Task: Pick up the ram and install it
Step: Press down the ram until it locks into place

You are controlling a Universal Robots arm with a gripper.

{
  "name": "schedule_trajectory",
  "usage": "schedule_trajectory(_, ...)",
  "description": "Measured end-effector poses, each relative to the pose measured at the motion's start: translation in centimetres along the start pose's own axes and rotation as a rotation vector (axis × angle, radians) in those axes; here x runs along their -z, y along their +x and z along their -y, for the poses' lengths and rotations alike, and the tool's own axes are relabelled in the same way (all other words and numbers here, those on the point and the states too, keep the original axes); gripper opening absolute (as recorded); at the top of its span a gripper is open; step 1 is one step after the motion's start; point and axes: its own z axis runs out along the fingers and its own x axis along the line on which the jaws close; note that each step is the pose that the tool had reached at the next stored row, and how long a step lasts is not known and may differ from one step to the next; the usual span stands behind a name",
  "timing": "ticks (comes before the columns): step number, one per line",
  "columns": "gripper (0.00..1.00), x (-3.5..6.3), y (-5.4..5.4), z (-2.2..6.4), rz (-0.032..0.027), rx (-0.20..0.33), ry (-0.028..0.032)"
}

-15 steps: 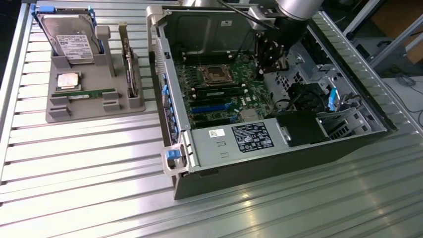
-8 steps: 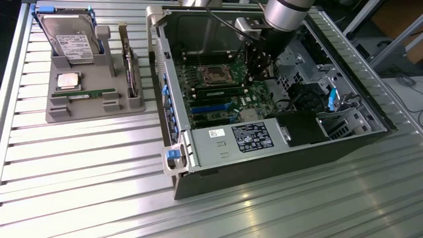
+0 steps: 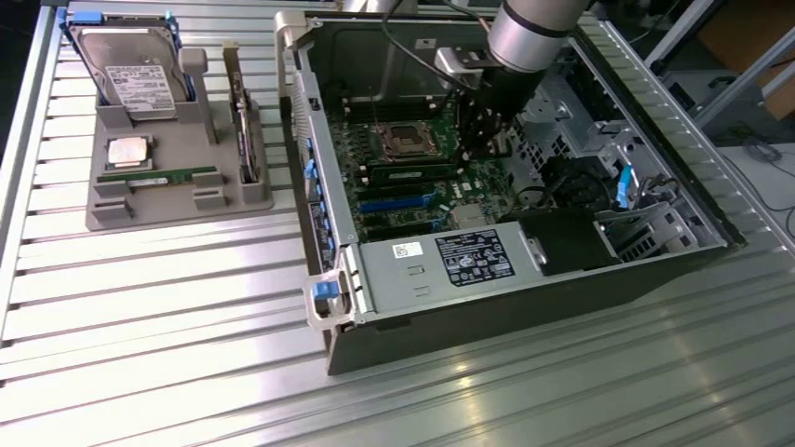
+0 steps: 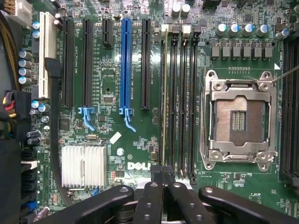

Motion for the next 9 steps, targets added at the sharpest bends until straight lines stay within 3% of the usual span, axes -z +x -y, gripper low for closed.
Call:
schedule_trajectory(6,0.11,0.77,0.03,-0.27,0.0001,0.000,0.0121)
schedule_trajectory(9,0.11,0.91,0.02,-0.93,0.0008,-0.001,0.0211)
